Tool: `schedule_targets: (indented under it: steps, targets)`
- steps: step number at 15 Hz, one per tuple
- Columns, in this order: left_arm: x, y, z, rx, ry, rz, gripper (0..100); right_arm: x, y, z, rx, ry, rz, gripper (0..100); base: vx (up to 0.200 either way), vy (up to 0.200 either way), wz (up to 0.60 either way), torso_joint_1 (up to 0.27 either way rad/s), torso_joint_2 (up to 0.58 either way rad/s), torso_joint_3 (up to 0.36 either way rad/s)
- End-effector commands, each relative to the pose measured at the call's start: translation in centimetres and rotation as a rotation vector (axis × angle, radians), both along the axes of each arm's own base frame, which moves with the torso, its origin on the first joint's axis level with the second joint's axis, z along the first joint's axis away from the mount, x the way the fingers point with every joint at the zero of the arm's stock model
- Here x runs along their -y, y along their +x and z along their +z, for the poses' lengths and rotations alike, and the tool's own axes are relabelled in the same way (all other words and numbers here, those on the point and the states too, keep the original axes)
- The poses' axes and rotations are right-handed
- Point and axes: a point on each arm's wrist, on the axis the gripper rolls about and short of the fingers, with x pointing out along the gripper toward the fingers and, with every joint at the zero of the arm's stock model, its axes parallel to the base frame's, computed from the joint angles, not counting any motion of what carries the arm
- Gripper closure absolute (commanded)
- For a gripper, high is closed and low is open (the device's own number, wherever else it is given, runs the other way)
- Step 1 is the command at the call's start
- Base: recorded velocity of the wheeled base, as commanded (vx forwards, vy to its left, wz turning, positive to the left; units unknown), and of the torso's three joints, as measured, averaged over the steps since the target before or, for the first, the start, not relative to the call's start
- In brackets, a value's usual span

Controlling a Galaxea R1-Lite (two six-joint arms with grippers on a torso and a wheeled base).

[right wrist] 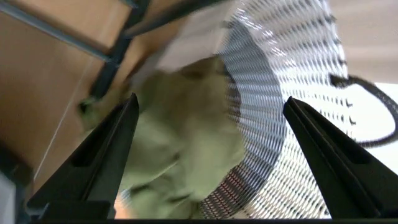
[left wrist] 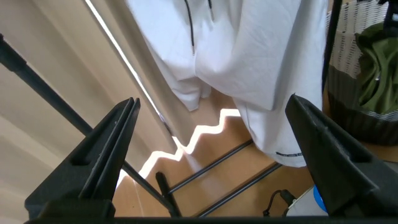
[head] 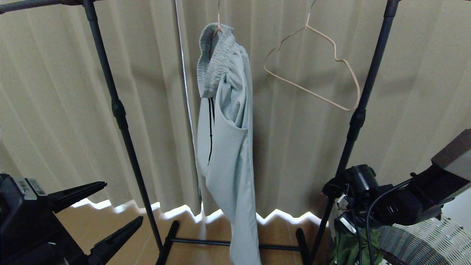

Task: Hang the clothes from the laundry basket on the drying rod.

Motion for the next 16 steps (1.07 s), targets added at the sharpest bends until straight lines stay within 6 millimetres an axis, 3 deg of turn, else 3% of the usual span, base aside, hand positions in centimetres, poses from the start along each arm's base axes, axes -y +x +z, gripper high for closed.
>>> schedule_targets:
  steps: [1,6,7,13,15,16]
  targets:
    - [0.0,0.0,-0.1,-0.004,0.002,0.001,0,0.6,1.0,-0.7,-0.003,0.0,-0.026,0,0.0,0.0,0.0,0.0,0.0,0.0]
    - [0.0,0.0,-0.1,-0.004,0.002,0.001,0,0.6,1.1,-1.5,0.005,0.001,-0.025,0,0.0,0.0,0.0,0.0,0.0,0.0]
    - [0.0,0.0,-0.1,-0.003,0.001,0.001,0,0.6,1.0,-1.5,-0.001,0.002,-0.024,100,0.0,0.0,0.0,0.0,0.0,0.0]
    - [0.0,0.0,-0.1,-0.003,0.001,0.001,0,0.8,-0.2,0.5,0.034,0.008,-0.023,100,0.0,0.0,0.0,0.0,0.0,0.0]
    - [0.0,0.0,-0.1,-0.006,0.002,0.001,0,1.0,-1.2,2.1,0.074,0.02,-0.023,100,0.0,0.0,0.0,0.0,0.0,0.0]
    - [0.0,0.0,-0.2,-0.009,0.003,0.001,0,1.3,-2.6,4.0,0.126,0.034,-0.021,100,0.0,0.0,0.0,0.0,0.0,0.0]
